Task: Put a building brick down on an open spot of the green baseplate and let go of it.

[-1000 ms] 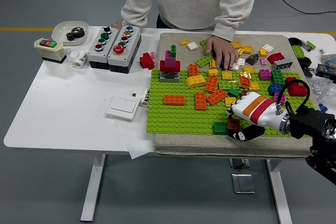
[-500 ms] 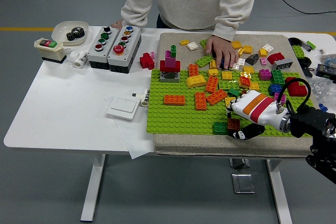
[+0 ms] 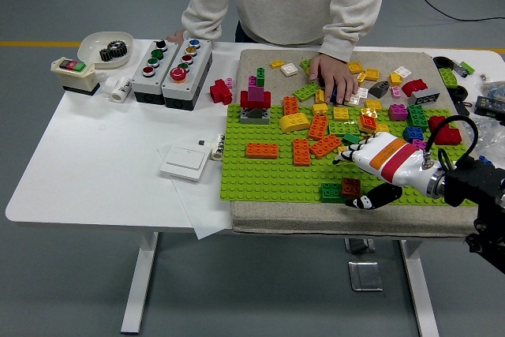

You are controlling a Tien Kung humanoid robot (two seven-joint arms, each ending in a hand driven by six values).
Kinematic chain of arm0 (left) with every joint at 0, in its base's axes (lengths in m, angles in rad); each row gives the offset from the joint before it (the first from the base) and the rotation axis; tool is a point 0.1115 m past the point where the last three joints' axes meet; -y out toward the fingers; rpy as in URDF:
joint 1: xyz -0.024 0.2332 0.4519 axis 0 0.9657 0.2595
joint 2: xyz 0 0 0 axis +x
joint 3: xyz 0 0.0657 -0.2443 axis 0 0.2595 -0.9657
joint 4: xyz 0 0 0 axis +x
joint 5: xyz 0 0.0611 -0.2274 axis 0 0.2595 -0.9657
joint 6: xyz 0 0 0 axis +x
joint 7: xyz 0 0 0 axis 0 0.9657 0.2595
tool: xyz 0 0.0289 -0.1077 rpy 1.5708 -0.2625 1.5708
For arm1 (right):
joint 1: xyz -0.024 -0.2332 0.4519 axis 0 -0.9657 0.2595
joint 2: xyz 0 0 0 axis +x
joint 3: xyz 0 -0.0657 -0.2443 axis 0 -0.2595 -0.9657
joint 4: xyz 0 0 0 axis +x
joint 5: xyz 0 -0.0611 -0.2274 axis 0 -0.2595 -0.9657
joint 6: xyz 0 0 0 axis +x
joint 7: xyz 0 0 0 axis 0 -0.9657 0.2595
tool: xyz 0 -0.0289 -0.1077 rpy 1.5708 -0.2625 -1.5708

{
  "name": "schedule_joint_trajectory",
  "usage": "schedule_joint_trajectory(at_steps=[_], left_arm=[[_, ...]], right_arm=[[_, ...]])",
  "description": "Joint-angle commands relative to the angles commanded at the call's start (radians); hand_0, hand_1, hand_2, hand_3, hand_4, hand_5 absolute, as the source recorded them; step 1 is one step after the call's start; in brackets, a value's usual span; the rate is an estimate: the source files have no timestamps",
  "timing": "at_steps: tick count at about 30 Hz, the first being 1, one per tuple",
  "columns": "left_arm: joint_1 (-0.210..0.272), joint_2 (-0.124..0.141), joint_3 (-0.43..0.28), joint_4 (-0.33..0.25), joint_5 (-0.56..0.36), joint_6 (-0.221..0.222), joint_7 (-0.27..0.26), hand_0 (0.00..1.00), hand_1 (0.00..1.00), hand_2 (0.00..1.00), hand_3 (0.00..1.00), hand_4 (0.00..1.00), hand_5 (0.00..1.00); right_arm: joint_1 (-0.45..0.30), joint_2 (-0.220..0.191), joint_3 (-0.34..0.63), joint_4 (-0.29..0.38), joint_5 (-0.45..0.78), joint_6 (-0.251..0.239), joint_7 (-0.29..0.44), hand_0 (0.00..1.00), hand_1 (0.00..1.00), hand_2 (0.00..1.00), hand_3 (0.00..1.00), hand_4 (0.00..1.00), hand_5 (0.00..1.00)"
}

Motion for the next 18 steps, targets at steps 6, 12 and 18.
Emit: schedule_joint_trajectory(at_steps=[6, 12, 18], left_arm=[[0.001, -0.001, 0.000, 0.001, -0.001, 0.000, -0.002, 0.756, 0.761, 0.793, 0.680, 0.785, 0.742], [0.004, -0.002, -0.001, 0.002, 0.002, 0.001, -0.002, 0.757, 0.761, 0.793, 0.680, 0.785, 0.742], [0.007, -0.002, -0.006, 0.002, 0.010, 0.000, 0.001, 0.756, 0.763, 0.794, 0.680, 0.784, 0.742]], right_arm=[[-0.083, -0.052, 0.100, 0.100, 0.048, -0.053, -0.005, 0.596, 0.653, 0.754, 0.702, 0.890, 0.570], [-0.179, -0.086, 0.191, 0.173, 0.106, -0.094, 0.025, 0.556, 0.625, 0.711, 0.599, 0.881, 0.599], [-0.236, -0.109, 0.204, 0.202, 0.130, -0.108, 0.056, 0.528, 0.607, 0.683, 0.575, 0.884, 0.610]])
